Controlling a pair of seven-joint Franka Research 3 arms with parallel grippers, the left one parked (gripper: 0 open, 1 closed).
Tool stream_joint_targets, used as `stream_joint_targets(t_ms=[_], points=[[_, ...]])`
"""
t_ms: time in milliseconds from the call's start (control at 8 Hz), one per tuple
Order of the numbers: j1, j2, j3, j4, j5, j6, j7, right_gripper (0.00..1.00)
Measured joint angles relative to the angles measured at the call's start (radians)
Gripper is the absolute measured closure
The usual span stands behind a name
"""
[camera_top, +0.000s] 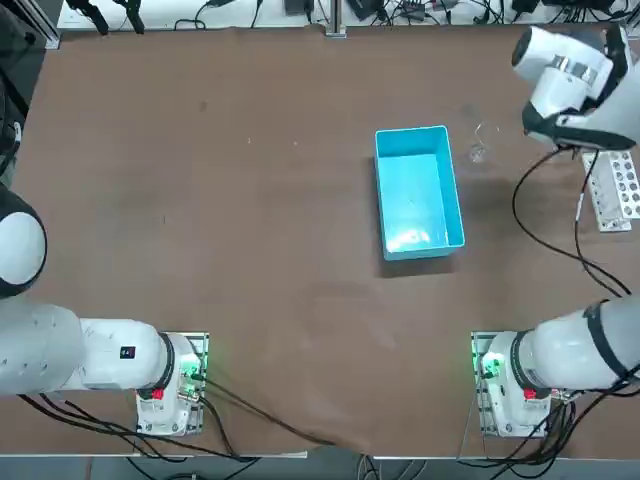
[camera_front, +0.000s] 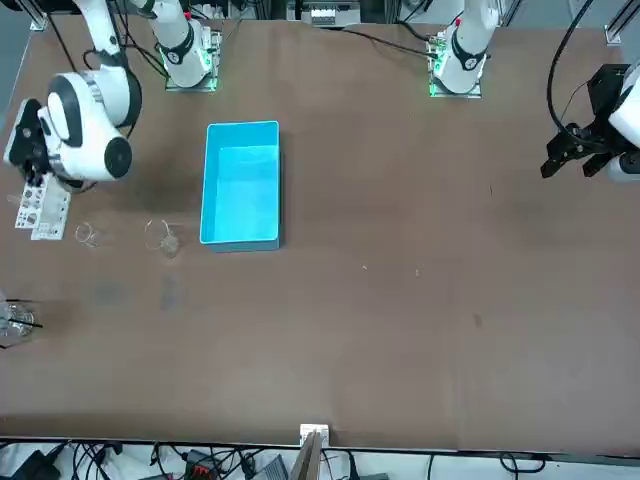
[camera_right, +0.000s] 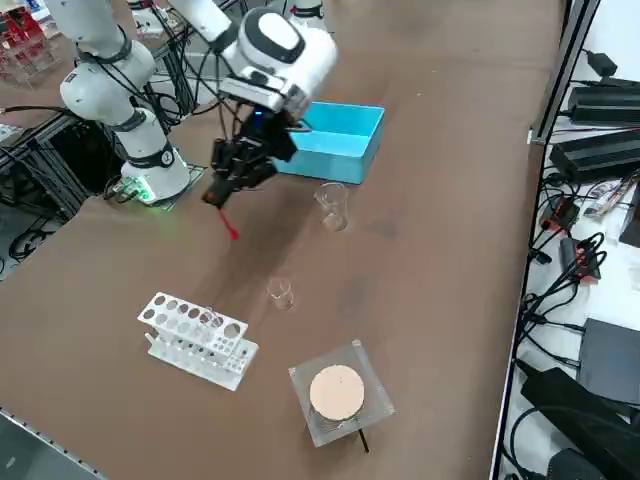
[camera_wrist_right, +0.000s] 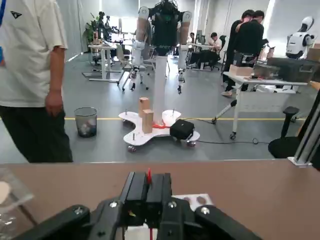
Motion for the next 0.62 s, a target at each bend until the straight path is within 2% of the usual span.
stream_joint_targets(t_ms=[250,375,625], points=[[0.013,0.170,0.000,0.197,0.020,0.001,-0.004,0.98],[0.018,0.229,0.000,0.263,0.037,0.000,-0.008,0.98],[0.020,0.271,-0.001,0.310,0.073,-0.002,-0.010,0.98]])
